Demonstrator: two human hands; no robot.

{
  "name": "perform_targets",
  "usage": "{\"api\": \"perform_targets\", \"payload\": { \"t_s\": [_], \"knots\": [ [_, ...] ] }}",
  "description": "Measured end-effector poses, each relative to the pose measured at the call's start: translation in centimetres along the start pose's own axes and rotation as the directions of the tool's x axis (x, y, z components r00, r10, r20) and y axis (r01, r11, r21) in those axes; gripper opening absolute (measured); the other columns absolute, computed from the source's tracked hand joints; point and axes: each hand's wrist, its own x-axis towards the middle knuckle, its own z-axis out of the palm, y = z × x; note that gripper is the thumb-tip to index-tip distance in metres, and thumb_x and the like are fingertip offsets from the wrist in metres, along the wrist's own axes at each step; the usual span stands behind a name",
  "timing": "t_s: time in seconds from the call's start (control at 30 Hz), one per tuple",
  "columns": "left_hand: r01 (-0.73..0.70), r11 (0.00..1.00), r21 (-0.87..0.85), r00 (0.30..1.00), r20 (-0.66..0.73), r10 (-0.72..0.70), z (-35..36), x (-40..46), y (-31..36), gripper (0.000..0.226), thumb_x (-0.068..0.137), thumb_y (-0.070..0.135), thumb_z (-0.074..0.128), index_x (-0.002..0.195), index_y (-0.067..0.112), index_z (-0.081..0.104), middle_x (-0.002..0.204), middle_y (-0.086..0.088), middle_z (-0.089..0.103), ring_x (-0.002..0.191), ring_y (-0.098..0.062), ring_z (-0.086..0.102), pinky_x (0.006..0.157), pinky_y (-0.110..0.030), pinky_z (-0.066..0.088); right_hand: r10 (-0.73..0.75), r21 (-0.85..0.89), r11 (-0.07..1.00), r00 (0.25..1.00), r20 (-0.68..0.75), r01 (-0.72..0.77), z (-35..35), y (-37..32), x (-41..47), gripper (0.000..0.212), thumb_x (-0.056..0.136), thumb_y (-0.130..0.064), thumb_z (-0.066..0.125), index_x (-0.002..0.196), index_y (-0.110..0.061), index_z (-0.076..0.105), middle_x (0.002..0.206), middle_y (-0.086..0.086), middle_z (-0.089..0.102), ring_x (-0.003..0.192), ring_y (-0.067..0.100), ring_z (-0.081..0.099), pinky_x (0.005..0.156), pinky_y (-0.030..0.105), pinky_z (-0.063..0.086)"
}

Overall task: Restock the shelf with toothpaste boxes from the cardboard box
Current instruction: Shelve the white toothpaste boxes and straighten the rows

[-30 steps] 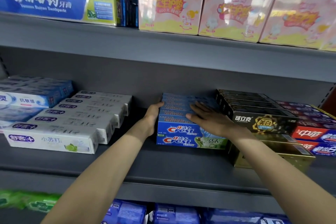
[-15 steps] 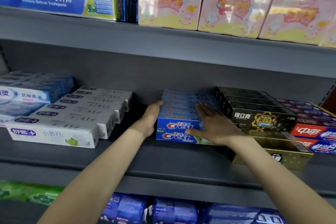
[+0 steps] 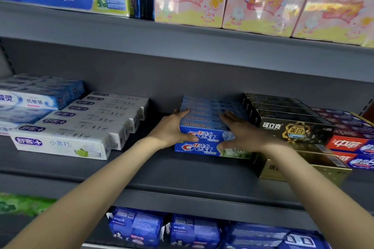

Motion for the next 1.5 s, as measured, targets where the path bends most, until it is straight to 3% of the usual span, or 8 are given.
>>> {"api": "perform_targets", "payload": {
  "t_s": [0.17, 0.3, 0.43, 0.7, 0.9, 1.13, 1.3, 1.5],
  "knots": [
    [-0.010, 0.998, -0.062, 1.000, -0.019, 0.009, -0.1, -0.4, 0.2, 0.083, 0.076, 0.023, 0.077, 0.145, 0.021, 0.031, 0.135, 0.002, 0.054, 0.108, -0.005, 0.055, 0.087, -0.015, 0.042, 0.006, 0.095, 0.995, 1.000, 0.015, -0.008, -0.7, 0.7, 0.3, 0.091, 0.085, -0.027, 0.068, 0.151, -0.016, 0.007, 0.159, 0.006, -0.002, 0.147, 0.017, 0.000, 0.114, 0.022, 0.006],
    [0.069, 0.995, -0.067, 0.997, -0.021, -0.070, 0.5, -0.8, -0.6, 0.105, 0.072, 0.026, 0.081, 0.150, 0.019, 0.011, 0.131, 0.006, 0.057, 0.112, -0.008, 0.056, 0.087, -0.014, 0.040, 0.071, 0.001, 0.997, 0.997, -0.028, -0.071, -0.4, -0.2, 0.0, 0.089, 0.086, -0.031, 0.066, 0.151, -0.022, 0.006, 0.160, 0.003, -0.002, 0.147, 0.021, 0.006, 0.118, 0.038, 0.016],
    [0.150, 0.987, -0.064, 0.987, -0.041, -0.152, 0.8, -1.0, -1.8, 0.066, 0.070, 0.025, 0.082, 0.127, 0.013, 0.051, 0.123, -0.001, 0.063, 0.109, -0.015, 0.060, 0.095, -0.028, 0.047, 0.147, -0.090, 0.983, 0.977, -0.154, -0.162, 0.7, -1.9, -0.8, 0.078, 0.087, -0.030, 0.062, 0.148, -0.017, 0.016, 0.155, 0.005, 0.018, 0.139, 0.027, 0.029, 0.109, 0.039, 0.034],
    [0.129, 0.988, -0.080, 0.988, -0.074, -0.135, 1.9, -1.8, -2.8, 0.040, 0.079, 0.018, 0.075, 0.115, 0.008, 0.062, 0.119, -0.006, 0.065, 0.107, -0.018, 0.061, 0.086, -0.021, 0.044, 0.212, -0.102, 0.967, 0.959, -0.188, -0.233, 2.1, -3.1, -0.7, 0.092, 0.086, -0.036, 0.063, 0.151, -0.013, 0.002, 0.160, 0.006, 0.001, 0.147, 0.021, 0.004, 0.118, 0.034, 0.011],
    [0.005, 0.998, -0.070, 0.998, -0.061, -0.010, -0.4, -1.3, -3.0, 0.070, 0.077, 0.025, 0.077, 0.136, 0.014, 0.042, 0.134, -0.002, 0.054, 0.121, -0.017, 0.052, 0.099, -0.024, 0.040, 0.231, -0.041, 0.969, 0.956, -0.180, -0.242, 1.6, -3.7, -1.0, 0.093, 0.082, -0.041, 0.066, 0.150, -0.017, 0.008, 0.158, 0.005, 0.010, 0.145, 0.022, 0.013, 0.118, 0.033, 0.016],
    [-0.172, 0.880, 0.443, 0.982, 0.006, 0.189, -0.9, -0.2, -0.4, 0.060, 0.083, 0.039, 0.065, 0.137, 0.032, 0.040, 0.144, 0.003, 0.036, 0.129, -0.026, 0.039, 0.100, -0.043, 0.042, 0.219, 0.028, 0.976, 0.955, -0.202, -0.218, 0.5, -4.5, -0.9, 0.077, 0.083, -0.042, 0.066, 0.147, -0.026, 0.025, 0.152, 0.002, 0.027, 0.139, 0.025, 0.028, 0.110, 0.038, 0.031],
    [-0.120, 0.882, 0.456, 0.989, -0.023, 0.146, -0.9, -0.9, 0.3, 0.051, 0.085, 0.033, 0.063, 0.132, 0.030, 0.043, 0.142, 0.002, 0.039, 0.125, -0.026, 0.042, 0.097, -0.040, 0.043, 0.250, 0.019, 0.968, 0.949, -0.193, -0.251, 0.5, -4.9, -0.8, 0.073, 0.085, -0.039, 0.065, 0.145, -0.024, 0.027, 0.149, 0.005, 0.029, 0.136, 0.027, 0.032, 0.108, 0.041, 0.033],
    [-0.009, 0.932, 0.361, 0.944, -0.304, 0.127, -3.1, -4.5, -0.8, 0.031, 0.090, 0.025, 0.056, 0.121, 0.020, 0.056, 0.129, 0.000, 0.051, 0.118, -0.022, 0.049, 0.096, -0.033, 0.043, 0.111, 0.105, 0.991, 0.952, -0.285, -0.084, 1.9, -8.6, -0.7, 0.063, 0.086, -0.015, 0.058, 0.142, -0.024, 0.029, 0.147, 0.000, 0.029, 0.132, 0.026, 0.035, 0.105, 0.033, 0.032]
  ]
}}
